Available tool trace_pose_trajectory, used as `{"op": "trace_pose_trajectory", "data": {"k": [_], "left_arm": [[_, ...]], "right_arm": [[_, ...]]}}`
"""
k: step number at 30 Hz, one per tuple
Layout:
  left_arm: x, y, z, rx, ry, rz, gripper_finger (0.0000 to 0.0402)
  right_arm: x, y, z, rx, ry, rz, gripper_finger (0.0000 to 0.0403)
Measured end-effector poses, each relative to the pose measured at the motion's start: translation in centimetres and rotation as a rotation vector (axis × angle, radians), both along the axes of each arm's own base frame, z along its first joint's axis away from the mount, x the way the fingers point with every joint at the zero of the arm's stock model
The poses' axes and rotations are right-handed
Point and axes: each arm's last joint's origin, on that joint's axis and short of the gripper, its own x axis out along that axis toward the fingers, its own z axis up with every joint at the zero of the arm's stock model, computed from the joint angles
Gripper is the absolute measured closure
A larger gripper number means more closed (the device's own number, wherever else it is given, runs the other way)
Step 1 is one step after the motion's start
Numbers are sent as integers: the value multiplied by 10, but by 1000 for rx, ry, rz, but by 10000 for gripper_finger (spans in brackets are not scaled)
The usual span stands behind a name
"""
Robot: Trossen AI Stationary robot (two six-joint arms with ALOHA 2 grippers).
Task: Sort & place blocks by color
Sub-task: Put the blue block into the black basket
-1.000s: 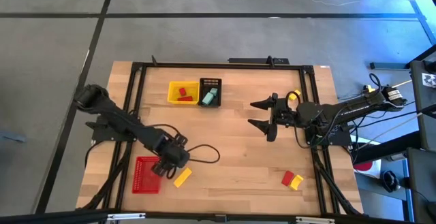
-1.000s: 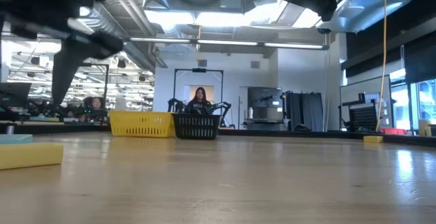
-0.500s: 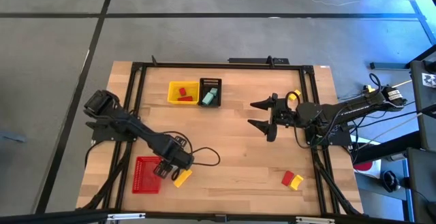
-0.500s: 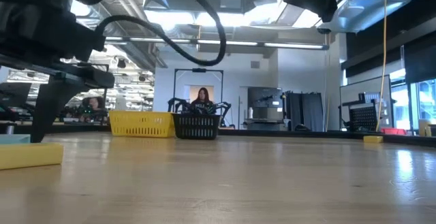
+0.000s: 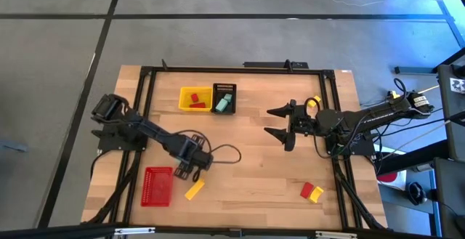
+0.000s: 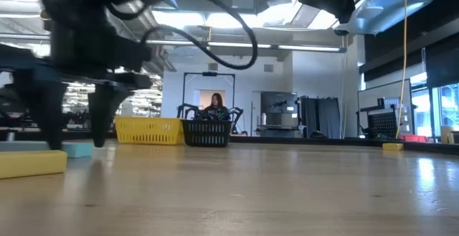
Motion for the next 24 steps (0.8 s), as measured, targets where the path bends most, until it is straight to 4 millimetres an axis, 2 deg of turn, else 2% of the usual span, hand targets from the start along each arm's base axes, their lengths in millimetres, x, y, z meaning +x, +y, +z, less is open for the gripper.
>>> {"op": "trace_pose_trajectory", "data": {"k": [4,14,19,24], "left_arm": [[2,10,0,-92,38,143,174],[-4,3,-3,-137,76,358,174],[-20,0,-14,-103,115,374,174],[-22,-2,-17,-85,103,335,174]], "right_arm": [[0,0,0,0,0,0,39],[0,0,0,0,0,0,39],[0,0,0,0,0,0,39],[0,0,0,0,0,0,39]]}}
